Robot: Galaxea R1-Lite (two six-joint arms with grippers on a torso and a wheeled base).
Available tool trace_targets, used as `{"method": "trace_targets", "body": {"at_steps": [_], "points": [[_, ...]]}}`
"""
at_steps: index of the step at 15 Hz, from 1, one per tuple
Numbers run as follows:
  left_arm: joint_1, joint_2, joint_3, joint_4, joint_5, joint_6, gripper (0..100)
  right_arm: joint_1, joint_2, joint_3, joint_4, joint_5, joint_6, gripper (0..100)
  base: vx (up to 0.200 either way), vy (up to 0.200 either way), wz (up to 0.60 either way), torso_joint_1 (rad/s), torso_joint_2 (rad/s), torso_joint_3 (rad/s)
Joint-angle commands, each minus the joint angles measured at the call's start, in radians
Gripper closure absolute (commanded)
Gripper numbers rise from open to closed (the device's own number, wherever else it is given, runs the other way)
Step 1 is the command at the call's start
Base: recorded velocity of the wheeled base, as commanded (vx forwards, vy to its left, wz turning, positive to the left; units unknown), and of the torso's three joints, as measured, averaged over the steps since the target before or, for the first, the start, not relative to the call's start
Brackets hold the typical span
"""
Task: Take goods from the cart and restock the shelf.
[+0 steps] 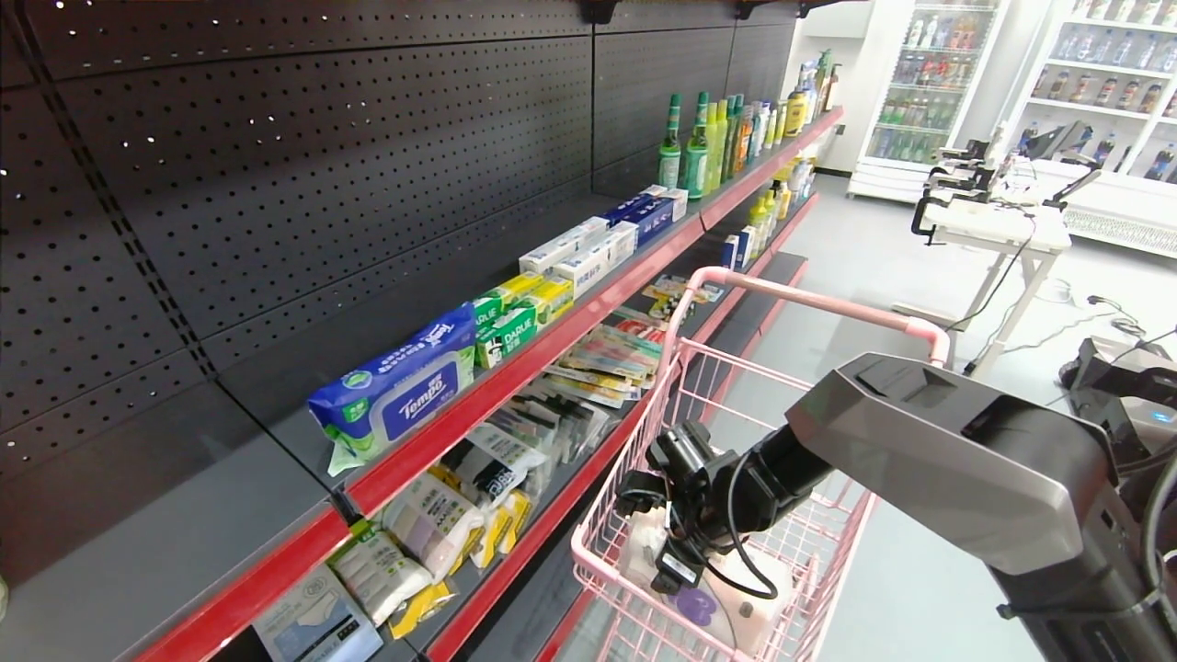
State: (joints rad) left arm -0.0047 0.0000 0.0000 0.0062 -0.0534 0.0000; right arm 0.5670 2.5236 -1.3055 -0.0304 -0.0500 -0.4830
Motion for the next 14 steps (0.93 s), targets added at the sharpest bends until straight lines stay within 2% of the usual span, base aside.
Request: {"method": "trace_targets", "body": {"at_steps": [1, 7, 14], "points": [[0.000, 0.002, 0.000, 0.000, 0.000, 0.000, 0, 0.001, 0.001, 0.000, 0.000, 0.001, 0.000, 0, 0.000, 0.000, 0.00, 0.000, 0.00, 0.000], [0.000, 0.002, 0.000, 0.000, 0.000, 0.000, 0, -0.001, 0.001, -0.001, -0.002, 0.001, -0.002, 0, 0.000, 0.000, 0.00, -0.136, 0.32, 0.183], [0.000, 0.002, 0.000, 0.000, 0.000, 0.000, 0, -0.010, 0.000, -0.006, -0.002, -0.028, -0.074, 0, 0.000, 0.000, 0.00, -0.011, 0.03, 0.019]]}}
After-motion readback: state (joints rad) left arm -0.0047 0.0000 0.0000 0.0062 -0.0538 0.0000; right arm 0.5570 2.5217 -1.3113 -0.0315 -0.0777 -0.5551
